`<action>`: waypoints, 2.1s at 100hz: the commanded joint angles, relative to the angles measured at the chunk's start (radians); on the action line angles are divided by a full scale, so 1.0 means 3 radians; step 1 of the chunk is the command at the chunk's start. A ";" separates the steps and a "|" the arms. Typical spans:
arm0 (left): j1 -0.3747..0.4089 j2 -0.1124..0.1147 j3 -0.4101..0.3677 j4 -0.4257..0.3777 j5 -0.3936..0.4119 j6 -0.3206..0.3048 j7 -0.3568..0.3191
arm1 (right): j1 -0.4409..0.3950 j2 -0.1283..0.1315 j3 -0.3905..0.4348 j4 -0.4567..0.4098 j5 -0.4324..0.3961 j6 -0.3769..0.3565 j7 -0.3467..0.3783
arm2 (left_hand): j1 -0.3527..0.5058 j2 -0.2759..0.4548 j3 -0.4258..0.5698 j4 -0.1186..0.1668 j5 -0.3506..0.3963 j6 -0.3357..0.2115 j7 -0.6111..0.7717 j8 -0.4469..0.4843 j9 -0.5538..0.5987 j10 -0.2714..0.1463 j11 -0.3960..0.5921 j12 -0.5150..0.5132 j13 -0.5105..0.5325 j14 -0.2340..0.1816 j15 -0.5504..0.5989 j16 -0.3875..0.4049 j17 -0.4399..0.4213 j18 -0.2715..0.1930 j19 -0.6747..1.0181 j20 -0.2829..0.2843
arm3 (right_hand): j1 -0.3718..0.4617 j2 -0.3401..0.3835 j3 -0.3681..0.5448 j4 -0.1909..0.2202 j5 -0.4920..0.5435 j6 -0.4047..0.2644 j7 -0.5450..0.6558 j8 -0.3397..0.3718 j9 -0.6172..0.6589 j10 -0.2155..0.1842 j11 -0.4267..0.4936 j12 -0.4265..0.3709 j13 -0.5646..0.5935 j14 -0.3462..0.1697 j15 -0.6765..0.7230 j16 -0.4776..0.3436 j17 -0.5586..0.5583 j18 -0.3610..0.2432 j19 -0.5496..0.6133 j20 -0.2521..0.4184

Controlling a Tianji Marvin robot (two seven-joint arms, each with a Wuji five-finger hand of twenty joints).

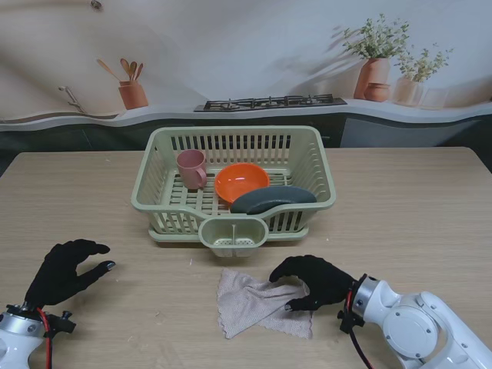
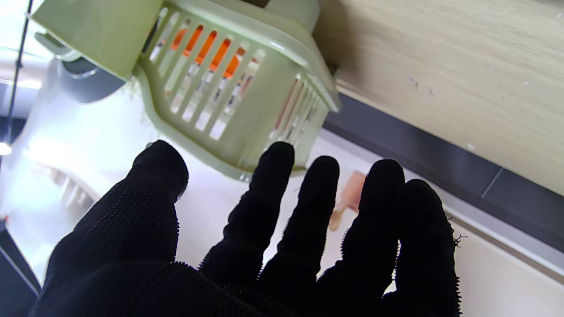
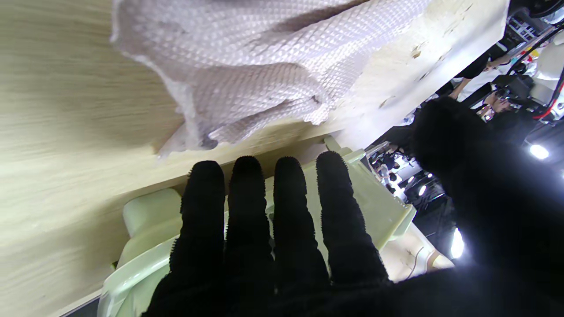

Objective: Clear dishes and wipe the table

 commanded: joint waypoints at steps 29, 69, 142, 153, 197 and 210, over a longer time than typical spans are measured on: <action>0.0196 0.0035 0.0007 -0.0204 0.0085 0.0186 -0.0153 | -0.0084 -0.0032 0.0316 0.0120 -0.0289 -0.0100 -0.0173 | 0.0101 0.0110 -0.0049 0.0090 0.0118 0.0019 -0.0017 0.0021 -0.0063 0.0081 -0.0030 -0.0077 -0.0095 0.0112 -0.0021 0.0009 -0.0054 -0.0036 0.0004 -0.0045 | 0.0141 -0.0099 -0.0012 0.0017 0.0197 0.0066 0.0408 0.0229 0.0238 0.0059 0.0365 0.0153 0.0219 0.0140 0.0483 0.0236 0.0197 -0.0031 0.0435 0.0157; 0.0445 0.0049 -0.0047 -0.0418 -0.0047 0.0267 -0.0402 | -0.0071 -0.0072 0.0645 0.0369 -0.0814 -0.0208 -0.0582 | 0.0090 0.0098 -0.0010 0.0087 0.0049 0.0010 -0.0065 -0.0005 -0.0168 0.0044 -0.0098 -0.0104 -0.0221 0.0055 -0.0122 -0.0042 -0.0155 -0.0133 -0.0114 -0.0121 | 0.0188 -0.0091 0.0015 0.0031 0.0271 0.0050 0.0493 0.0273 0.0328 0.0060 0.0409 0.0170 0.0292 0.0151 0.0527 0.0256 0.0261 -0.0006 0.0497 0.0143; 0.0629 0.0123 0.0022 -0.0871 -0.0346 0.0482 -0.0966 | 0.0039 -0.0173 0.0690 0.0694 -0.0776 0.0260 -0.1089 | 0.0011 0.0014 0.0183 0.0078 0.0033 0.0005 -0.0088 -0.0040 -0.0196 0.0023 -0.0138 -0.0124 -0.0263 0.0001 -0.0191 -0.0098 -0.0214 -0.0225 -0.0211 -0.0239 | 0.0259 -0.0064 0.0019 0.0048 0.0300 0.0095 0.0437 0.0257 0.0341 0.0088 0.0355 0.0150 0.0305 0.0169 0.0472 0.0232 0.0303 0.0113 0.0510 0.0101; 0.0610 0.0140 0.0061 -0.0914 -0.0353 0.0534 -0.1041 | 0.0046 -0.0178 0.0695 0.0722 -0.0779 0.0269 -0.1120 | -0.0023 -0.0014 0.0238 0.0073 0.0025 -0.0006 -0.0093 -0.0045 -0.0201 0.0002 -0.0138 -0.0124 -0.0264 -0.0010 -0.0193 -0.0101 -0.0217 -0.0232 -0.0217 -0.0253 | 0.0262 -0.0053 0.0009 0.0050 0.0306 0.0103 0.0409 0.0244 0.0343 0.0094 0.0331 0.0141 0.0310 0.0171 0.0448 0.0221 0.0301 0.0149 0.0486 0.0085; 0.0366 0.0226 0.0452 -0.1030 -0.0254 0.0869 -0.1328 | 0.0037 -0.0178 0.0703 0.0726 -0.0789 0.0283 -0.1130 | -0.0272 -0.0331 0.0922 0.0013 -0.0107 -0.0092 -0.0168 -0.0095 -0.0352 -0.0130 -0.0167 -0.0132 -0.0362 -0.0180 -0.0287 -0.0149 -0.0345 -0.0378 -0.0345 -0.0397 | 0.0273 -0.0054 0.0002 0.0053 0.0325 0.0113 0.0391 0.0236 0.0345 0.0095 0.0326 0.0140 0.0314 0.0182 0.0423 0.0209 0.0294 0.0151 0.0469 0.0069; 0.0280 0.0263 0.0571 -0.1065 -0.0276 0.0987 -0.1503 | 0.0032 -0.0177 0.0703 0.0722 -0.0796 0.0295 -0.1127 | -0.0266 -0.0408 0.1028 0.0007 -0.0173 -0.0133 -0.0197 -0.0106 -0.0430 -0.0188 -0.0195 -0.0142 -0.0429 -0.0254 -0.0348 -0.0174 -0.0414 -0.0437 -0.0406 -0.0436 | 0.0277 -0.0052 0.0003 0.0054 0.0332 0.0112 0.0389 0.0235 0.0350 0.0103 0.0318 0.0137 0.0314 0.0182 0.0423 0.0209 0.0292 0.0162 0.0463 0.0066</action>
